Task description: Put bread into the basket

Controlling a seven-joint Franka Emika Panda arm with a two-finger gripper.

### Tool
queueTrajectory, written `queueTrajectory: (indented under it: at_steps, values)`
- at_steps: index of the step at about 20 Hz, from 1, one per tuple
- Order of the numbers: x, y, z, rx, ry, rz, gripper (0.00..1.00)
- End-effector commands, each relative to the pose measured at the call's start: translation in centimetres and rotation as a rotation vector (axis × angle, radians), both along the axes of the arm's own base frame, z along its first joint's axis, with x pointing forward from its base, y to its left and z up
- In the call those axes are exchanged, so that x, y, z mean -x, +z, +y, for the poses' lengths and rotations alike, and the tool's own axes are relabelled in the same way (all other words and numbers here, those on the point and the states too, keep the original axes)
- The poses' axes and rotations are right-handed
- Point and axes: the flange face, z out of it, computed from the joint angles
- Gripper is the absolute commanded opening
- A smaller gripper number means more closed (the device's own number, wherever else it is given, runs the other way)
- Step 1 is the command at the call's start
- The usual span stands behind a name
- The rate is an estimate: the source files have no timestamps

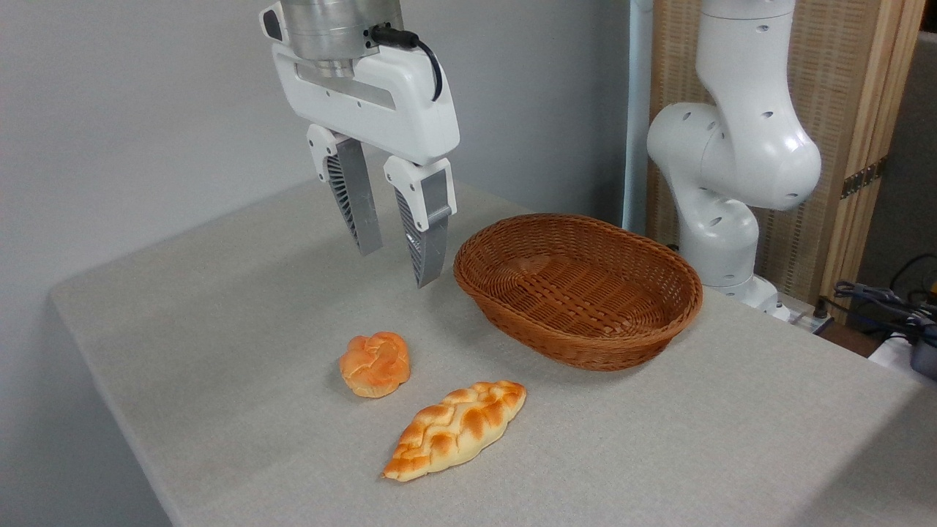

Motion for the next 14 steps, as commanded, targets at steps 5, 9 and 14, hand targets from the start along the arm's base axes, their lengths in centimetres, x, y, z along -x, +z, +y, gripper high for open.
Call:
queueTrajectory:
  at_steps: [5,9,14]
  values:
    - [-0.04,0.5,0.38,0.004,-0.008,0.005,1.0]
    - [-0.04,0.5,0.29,0.004,-0.01,0.005,1.0]
    - [-0.1,0.13,-0.05,0.004,-0.016,0.007,1.0]
